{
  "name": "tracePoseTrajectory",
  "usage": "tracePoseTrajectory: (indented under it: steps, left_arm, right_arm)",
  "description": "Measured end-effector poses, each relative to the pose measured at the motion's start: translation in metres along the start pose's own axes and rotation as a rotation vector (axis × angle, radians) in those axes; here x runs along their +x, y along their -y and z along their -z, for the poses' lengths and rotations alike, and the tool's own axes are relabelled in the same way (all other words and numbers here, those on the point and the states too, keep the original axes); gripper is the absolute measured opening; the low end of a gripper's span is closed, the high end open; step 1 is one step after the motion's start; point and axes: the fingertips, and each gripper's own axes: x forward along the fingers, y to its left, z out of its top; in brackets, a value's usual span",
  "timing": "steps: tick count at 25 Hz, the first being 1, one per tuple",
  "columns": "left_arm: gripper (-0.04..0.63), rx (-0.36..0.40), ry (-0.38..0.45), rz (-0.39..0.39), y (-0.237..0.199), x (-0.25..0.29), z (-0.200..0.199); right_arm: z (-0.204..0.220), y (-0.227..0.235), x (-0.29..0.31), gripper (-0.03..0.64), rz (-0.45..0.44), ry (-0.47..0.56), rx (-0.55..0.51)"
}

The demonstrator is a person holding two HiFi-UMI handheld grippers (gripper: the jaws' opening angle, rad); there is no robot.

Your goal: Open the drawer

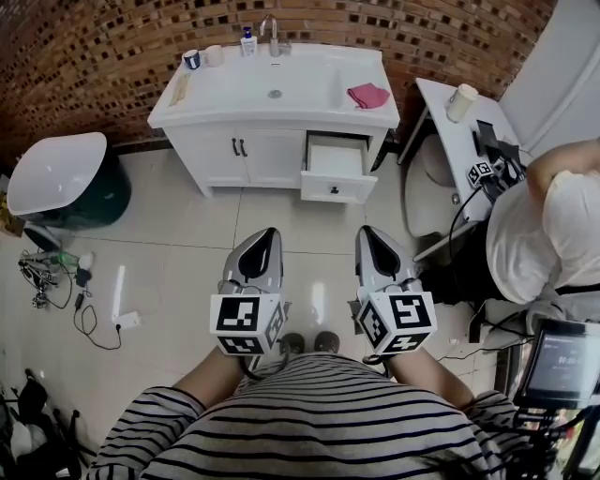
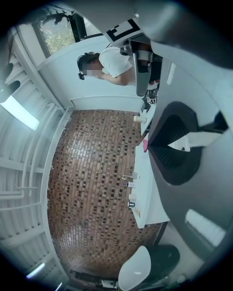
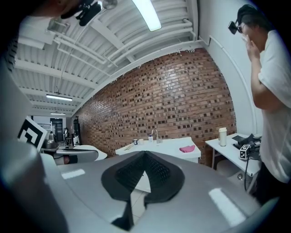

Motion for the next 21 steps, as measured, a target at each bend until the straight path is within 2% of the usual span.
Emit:
tracePoseTrajectory:
  steps: [10, 21]
  left_arm:
    - [0.017, 0.033, 0.008, -0.006, 0.02, -0.002, -0.004]
    - [0.015, 0.029, 0.007, -0.015, 0.032, -0.005, -0.002]
  right_arm:
    - [-0.007, 0.003, -0.006, 0.0, -0.027, 0.007, -0.005]
    - [-0.008, -0.007, -0.014, 0.0, -0.073, 0.006, -0.029]
